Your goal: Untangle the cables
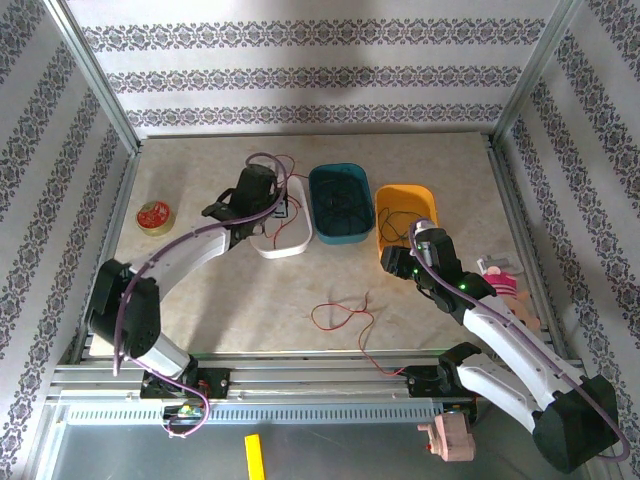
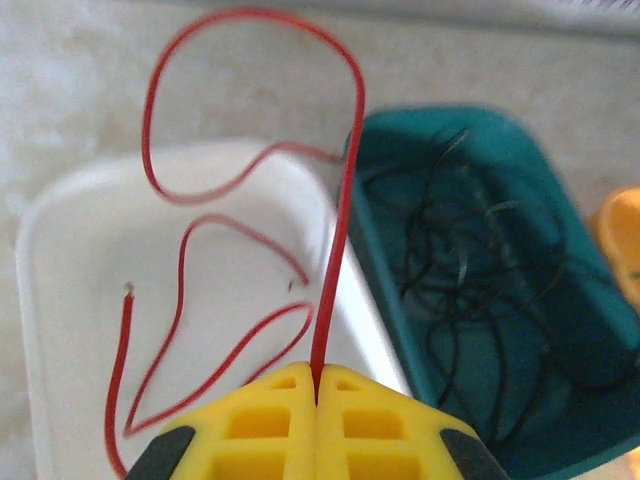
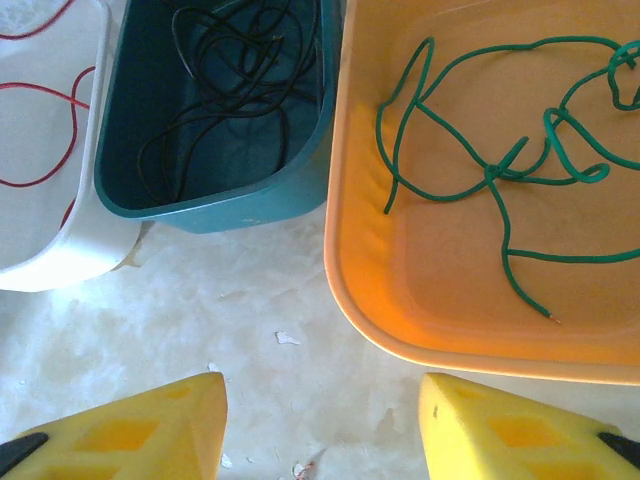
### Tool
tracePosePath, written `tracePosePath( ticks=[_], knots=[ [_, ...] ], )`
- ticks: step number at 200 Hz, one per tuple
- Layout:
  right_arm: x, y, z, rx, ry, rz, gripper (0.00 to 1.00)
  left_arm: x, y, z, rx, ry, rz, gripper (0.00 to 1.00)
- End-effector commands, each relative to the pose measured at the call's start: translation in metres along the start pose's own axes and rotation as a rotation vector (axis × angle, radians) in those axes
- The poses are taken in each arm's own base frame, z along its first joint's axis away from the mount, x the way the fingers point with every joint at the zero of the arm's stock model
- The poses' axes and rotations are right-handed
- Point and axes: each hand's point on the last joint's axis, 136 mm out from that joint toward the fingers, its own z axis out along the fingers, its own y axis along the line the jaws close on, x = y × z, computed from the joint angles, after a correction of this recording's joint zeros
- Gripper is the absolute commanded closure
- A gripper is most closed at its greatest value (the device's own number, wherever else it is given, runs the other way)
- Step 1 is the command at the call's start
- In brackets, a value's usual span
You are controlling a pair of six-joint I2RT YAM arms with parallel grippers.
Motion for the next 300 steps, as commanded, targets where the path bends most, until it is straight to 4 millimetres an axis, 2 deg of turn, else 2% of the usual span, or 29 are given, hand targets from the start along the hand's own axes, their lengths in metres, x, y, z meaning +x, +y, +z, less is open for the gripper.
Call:
tracePosePath(
  ticks=[1, 28, 50, 88, 114, 143, 192, 251, 275, 284, 300],
  knots=[
    [-0.001, 0.01, 0.0, -0.03, 0.008, -0.021, 0.47, -0.062, -0.013, -0.042, 0.063, -0.227, 0.038, 1.0],
    [-0.002, 0.012, 0.002, -0.033, 0.004, -0.019, 0.47, -0.085, -0.015, -0.072, 0.069, -0.296, 0.052, 1.0],
    [0.0, 0.012, 0.003, -0.031, 0.01, -0.022, 0.47, -0.088, -0.012, -0.088, 0.061, -0.309, 0.055, 1.0],
    [0.001, 0.013, 0.005, -0.031, 0.017, -0.023, 0.47, -0.073, -0.004, -0.098, 0.045, -0.285, 0.044, 1.0],
    [0.0, 0.016, 0.007, -0.036, 0.023, -0.027, 0.47, -0.062, 0.003, -0.095, 0.021, -0.266, 0.045, 1.0],
    [-0.004, 0.02, 0.006, -0.041, 0.021, -0.037, 0.47, -0.047, 0.002, -0.076, 0.029, -0.203, 0.055, 1.0],
    [-0.005, 0.021, 0.005, -0.038, 0.02, -0.043, 0.47, -0.015, 0.009, -0.03, -0.028, -0.049, 0.039, 1.0],
    [-0.002, 0.021, 0.007, -0.038, 0.027, -0.044, 0.47, 0.021, 0.005, 0.04, -0.041, 0.128, 0.022, 1.0],
    [-0.002, 0.022, 0.005, -0.042, 0.026, -0.045, 0.47, 0.033, 0.013, 0.064, -0.097, 0.169, 0.006, 1.0],
    [-0.001, 0.022, 0.005, -0.041, 0.027, -0.047, 0.47, 0.036, 0.021, 0.068, -0.147, 0.179, 0.006, 0.88],
    [0.0, 0.021, 0.003, -0.042, 0.026, -0.051, 0.47, 0.032, 0.037, 0.064, -0.246, 0.162, 0.006, 0.57]
  ],
)
